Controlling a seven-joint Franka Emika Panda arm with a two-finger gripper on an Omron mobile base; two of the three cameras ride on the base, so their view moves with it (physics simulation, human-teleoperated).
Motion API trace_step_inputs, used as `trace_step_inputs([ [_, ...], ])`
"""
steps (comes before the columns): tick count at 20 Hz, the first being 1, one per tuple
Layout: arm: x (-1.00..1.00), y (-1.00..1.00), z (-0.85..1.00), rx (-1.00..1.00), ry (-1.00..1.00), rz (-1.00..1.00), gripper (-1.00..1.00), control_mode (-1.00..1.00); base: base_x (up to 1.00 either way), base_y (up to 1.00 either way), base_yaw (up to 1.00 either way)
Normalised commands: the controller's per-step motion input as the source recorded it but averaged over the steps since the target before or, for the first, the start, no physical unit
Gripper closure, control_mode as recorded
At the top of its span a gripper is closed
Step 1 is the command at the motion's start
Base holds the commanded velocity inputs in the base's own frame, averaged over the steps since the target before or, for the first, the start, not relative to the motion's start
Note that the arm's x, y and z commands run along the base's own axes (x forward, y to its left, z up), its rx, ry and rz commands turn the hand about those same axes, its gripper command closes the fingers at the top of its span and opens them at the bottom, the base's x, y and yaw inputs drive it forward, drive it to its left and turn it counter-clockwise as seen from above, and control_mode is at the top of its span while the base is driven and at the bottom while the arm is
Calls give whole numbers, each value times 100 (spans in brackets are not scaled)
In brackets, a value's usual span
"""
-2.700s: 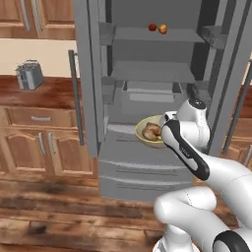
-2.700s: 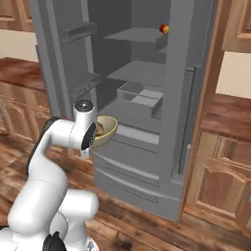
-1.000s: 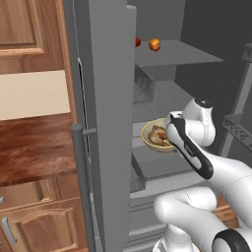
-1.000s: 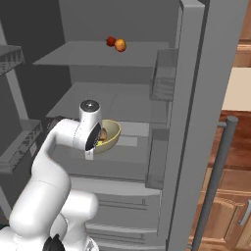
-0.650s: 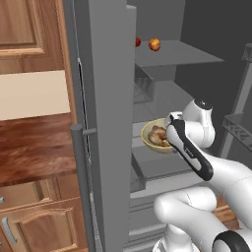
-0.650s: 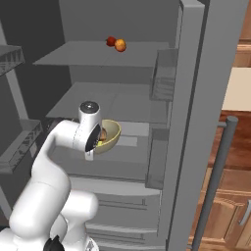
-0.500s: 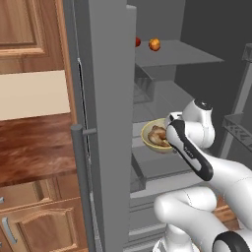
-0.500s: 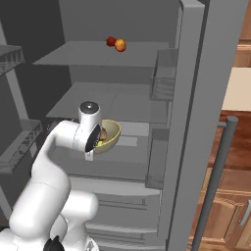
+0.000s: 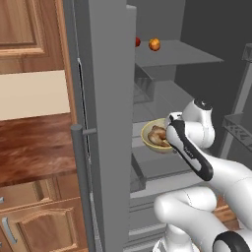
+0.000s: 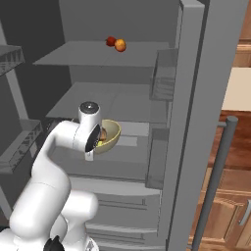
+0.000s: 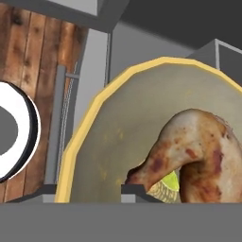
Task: Pick the chicken drumstick and lemon wedge from their plates and place them in the bowl. Then put the bowl in the fridge.
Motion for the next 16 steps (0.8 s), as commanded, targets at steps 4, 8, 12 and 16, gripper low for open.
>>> trace_step_inputs([
  [4, 0, 0, 0, 0, 0, 0, 100, -100, 0, 0, 0],
  [8, -13, 0, 0, 6, 2, -2, 100, -100, 0, 0, 0],
  [12, -48, 1, 10, 14, -4, -20, 100, -100, 0, 0, 0],
  [16, -45, 0, 42, 7, 0, -23, 100, -100, 0, 0, 0],
])
